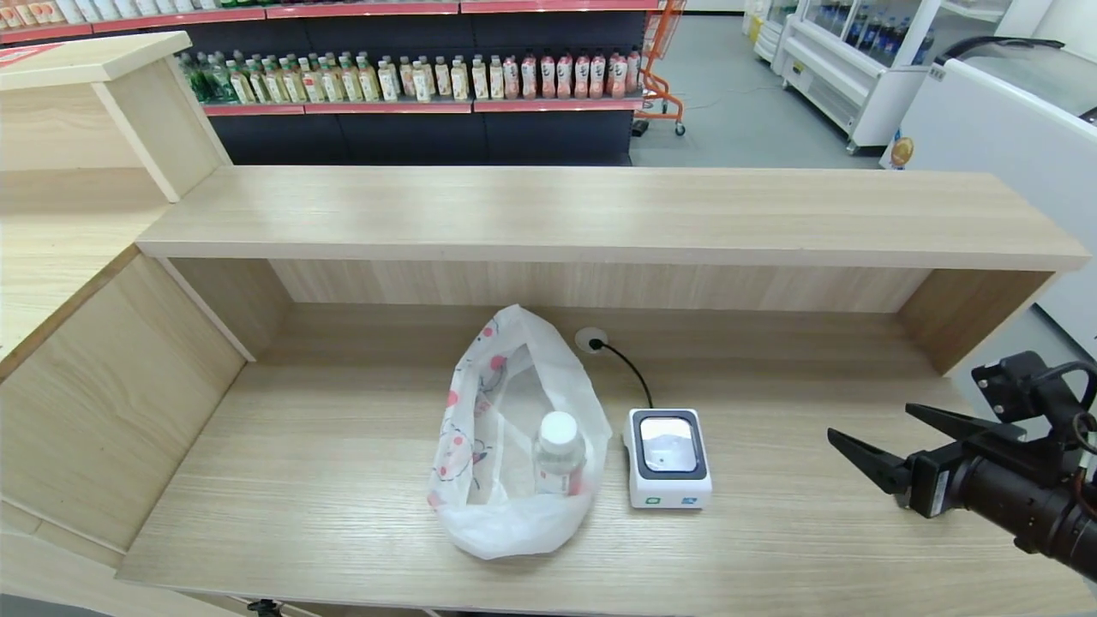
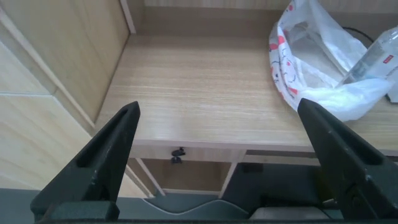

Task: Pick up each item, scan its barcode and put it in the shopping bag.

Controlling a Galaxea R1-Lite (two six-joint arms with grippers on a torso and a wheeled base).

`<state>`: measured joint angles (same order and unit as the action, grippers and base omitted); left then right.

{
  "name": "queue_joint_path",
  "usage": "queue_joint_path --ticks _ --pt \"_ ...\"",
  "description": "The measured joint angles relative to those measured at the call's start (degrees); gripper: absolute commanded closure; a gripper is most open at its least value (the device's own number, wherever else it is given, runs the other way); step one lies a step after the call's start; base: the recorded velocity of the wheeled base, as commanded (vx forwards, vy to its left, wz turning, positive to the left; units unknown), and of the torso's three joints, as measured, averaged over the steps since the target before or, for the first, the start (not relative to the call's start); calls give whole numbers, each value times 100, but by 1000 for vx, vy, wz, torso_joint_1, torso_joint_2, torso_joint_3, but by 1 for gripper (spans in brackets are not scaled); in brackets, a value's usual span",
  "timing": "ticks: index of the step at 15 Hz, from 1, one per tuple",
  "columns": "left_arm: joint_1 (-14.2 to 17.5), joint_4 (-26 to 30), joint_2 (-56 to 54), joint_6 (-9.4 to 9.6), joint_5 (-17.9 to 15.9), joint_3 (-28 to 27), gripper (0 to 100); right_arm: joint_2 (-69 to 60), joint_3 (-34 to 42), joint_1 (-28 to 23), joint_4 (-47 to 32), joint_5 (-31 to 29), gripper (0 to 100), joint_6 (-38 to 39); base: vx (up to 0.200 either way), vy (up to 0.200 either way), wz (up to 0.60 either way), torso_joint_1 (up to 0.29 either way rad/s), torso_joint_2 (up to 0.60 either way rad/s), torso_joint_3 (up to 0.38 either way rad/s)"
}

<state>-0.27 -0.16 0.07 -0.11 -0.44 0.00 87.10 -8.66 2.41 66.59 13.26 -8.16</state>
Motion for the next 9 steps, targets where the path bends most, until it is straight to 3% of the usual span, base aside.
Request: queue_joint_path --ticks 7,9 --pt "0 2 0 -7 0 0 0 -17 191 -16 -117 -29 0 -68 -200 -200 0 0 2 4" --pt "0 0 0 -2 -2 0 0 -26 293 -134 -137 -57 0 -323 0 0 0 0 0 0"
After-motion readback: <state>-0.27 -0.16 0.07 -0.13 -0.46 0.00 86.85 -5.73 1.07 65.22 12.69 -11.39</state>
